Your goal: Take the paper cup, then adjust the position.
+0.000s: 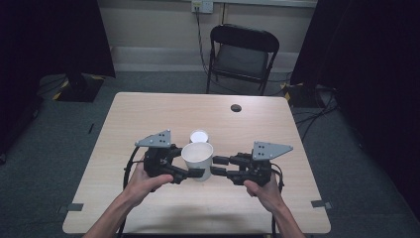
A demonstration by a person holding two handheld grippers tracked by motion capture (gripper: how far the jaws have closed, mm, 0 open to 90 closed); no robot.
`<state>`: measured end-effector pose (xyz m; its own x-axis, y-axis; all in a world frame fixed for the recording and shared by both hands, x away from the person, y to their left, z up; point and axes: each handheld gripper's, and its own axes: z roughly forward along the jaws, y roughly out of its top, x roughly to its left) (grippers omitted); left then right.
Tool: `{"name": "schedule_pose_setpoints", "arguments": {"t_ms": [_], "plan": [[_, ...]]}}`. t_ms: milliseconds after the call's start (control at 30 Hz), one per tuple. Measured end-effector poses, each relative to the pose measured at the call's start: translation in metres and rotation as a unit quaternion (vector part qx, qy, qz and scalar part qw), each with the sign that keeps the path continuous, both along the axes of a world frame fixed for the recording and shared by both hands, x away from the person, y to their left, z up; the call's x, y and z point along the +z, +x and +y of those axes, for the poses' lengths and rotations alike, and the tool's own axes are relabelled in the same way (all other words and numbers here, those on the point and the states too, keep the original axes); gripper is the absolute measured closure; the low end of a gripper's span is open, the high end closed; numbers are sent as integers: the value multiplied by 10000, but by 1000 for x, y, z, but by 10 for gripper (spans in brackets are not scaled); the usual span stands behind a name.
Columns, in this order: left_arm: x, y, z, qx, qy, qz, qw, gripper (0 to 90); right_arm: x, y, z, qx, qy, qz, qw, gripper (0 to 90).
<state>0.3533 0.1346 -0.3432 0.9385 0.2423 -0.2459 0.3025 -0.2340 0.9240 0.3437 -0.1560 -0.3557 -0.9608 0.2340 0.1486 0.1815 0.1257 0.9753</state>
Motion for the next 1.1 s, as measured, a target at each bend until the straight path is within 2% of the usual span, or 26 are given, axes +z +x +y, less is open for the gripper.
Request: {"name": "schedule_pose_setpoints", "arguments": {"t_ms": [267,300,400,433,500,533,567,667,800,867,900,933,967,1033,1100], "plan": [[2,-2,13,202,67,-114,9997,318,-1,0,-10,-273,-53,10,9996,565],[2,-2,18,258,72,-147,9995,319,-3,0,-14,-437,-144,8,9989,551],[1,-3,22,336,57,-141,9993,319,-6,0,-17,-544,-204,29,9983,527],[0,-3,27,412,116,-180,9989,319,-11,0,-21,-717,-288,50,9970,489],[-1,-4,29,452,116,-181,9987,319,-13,-1,-22,-763,-316,71,9966,477],[-3,-4,33,544,131,-173,9983,318,-18,-1,-27,-941,-404,120,9947,440],[-3,-4,33,544,131,-173,9983,319,-18,-1,-27,-941,-404,120,9947,440],[-8,-5,44,709,209,-208,9970,319,-26,0,-36,-1244,-511,157,9908,386],[-15,0,54,915,263,-141,9954,319,-35,1,-45,-1502,-686,211,9860,350],[-17,1,58,1013,294,-169,9943,319,-40,2,-49,-1607,-719,278,9840,336],[-17,1,58,1013,294,-169,9943,319,-40,2,-49,-1607,-719,278,9840,336],[-17,2,62,1095,299,-183,9934,319,-45,4,-53,-1759,-820,315,9805,326],[-18,1,64,1136,307,-175,9929,319,-47,4,-55,-1821,-860,334,9789,320],[-19,1,68,1207,347,-183,9919,319,-52,5,-59,-2024,-1046,324,9732,312],[-21,1,72,1305,331,-177,9907,319,-56,6,-62,-2094,-1107,394,9707,301]]}}
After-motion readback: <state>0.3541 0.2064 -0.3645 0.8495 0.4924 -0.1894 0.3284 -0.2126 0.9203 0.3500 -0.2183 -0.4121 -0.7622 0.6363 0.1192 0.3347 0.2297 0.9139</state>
